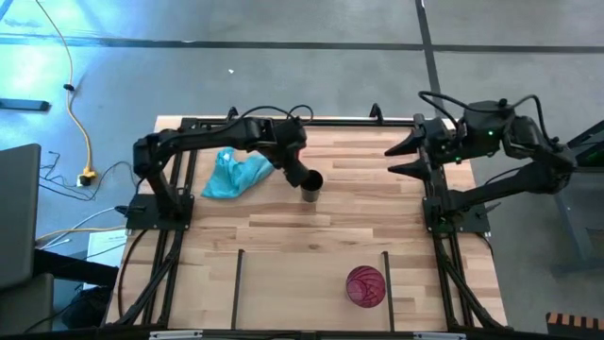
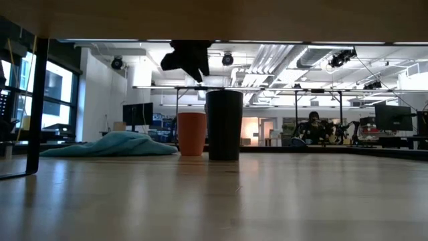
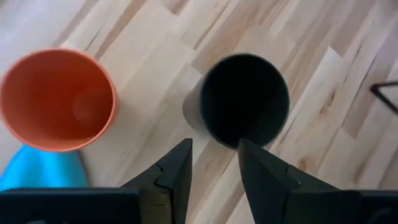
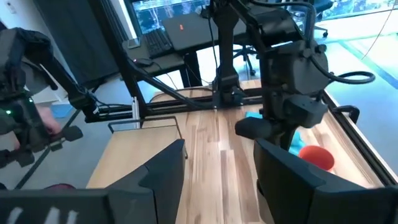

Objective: Stack small to large cups/mugs on shelf
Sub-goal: Put the black cup on the shelf

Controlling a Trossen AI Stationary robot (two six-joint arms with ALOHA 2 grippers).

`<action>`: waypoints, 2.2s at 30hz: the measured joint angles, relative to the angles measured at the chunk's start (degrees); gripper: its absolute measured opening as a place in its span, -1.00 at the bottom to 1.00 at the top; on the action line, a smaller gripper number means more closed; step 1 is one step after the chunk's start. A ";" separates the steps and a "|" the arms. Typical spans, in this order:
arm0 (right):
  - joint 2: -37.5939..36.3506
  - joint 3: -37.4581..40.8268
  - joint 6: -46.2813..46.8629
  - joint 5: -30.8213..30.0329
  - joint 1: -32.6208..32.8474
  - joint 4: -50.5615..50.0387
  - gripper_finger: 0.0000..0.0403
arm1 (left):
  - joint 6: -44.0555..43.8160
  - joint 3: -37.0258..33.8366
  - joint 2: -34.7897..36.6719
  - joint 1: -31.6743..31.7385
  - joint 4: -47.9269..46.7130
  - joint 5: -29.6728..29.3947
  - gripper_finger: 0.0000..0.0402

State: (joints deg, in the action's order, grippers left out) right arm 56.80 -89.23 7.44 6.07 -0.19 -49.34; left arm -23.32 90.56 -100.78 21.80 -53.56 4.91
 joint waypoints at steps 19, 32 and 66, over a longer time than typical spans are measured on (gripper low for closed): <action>0.55 0.04 -1.39 -0.11 -0.02 -1.16 -0.09 | -5.59 -0.02 -6.46 0.70 4.51 4.45 -0.41; 0.55 0.04 -1.44 -0.20 -0.02 -0.98 -0.09 | -5.59 0.00 -7.25 0.70 5.93 4.68 -0.41; 0.55 0.04 -2.56 -0.17 -0.04 -0.96 -0.09 | -4.14 0.00 -7.25 -0.61 4.77 3.46 -0.42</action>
State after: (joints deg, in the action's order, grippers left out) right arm 57.34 -89.19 4.89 5.89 -0.23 -50.30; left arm -27.46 90.56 -108.03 21.19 -48.79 8.36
